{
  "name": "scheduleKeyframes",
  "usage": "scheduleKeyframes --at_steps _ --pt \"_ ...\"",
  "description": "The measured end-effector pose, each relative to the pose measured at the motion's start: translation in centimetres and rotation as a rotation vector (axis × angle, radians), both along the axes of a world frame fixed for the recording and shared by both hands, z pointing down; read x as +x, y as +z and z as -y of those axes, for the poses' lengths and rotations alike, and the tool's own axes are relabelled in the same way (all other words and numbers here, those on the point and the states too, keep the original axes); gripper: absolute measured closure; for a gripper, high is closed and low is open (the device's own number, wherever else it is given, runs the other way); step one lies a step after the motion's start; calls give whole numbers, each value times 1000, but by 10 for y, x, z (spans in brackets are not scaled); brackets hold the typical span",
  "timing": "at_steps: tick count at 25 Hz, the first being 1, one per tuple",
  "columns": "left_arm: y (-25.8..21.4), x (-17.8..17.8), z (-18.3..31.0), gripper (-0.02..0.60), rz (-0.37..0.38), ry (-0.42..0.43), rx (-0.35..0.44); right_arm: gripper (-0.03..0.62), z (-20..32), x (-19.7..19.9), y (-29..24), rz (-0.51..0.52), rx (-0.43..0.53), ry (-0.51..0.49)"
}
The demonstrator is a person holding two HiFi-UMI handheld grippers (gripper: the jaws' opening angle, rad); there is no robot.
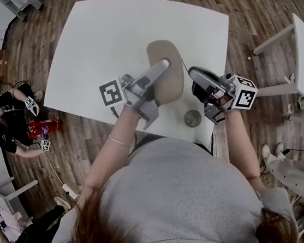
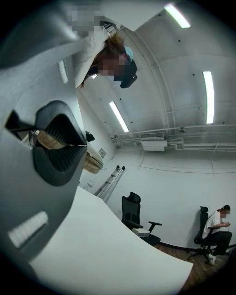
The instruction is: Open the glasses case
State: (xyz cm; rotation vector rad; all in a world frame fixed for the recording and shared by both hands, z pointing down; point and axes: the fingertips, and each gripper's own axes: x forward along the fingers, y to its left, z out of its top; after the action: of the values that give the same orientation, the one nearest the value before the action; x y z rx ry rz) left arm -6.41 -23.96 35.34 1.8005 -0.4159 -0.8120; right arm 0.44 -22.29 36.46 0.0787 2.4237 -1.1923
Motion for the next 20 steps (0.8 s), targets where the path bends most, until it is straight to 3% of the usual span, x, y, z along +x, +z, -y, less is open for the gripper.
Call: scheduleKeyframes --at_steps 20 --pt "-2 1 5 265 0 -1 -16 586 -22 1 -3 -139 121 8"
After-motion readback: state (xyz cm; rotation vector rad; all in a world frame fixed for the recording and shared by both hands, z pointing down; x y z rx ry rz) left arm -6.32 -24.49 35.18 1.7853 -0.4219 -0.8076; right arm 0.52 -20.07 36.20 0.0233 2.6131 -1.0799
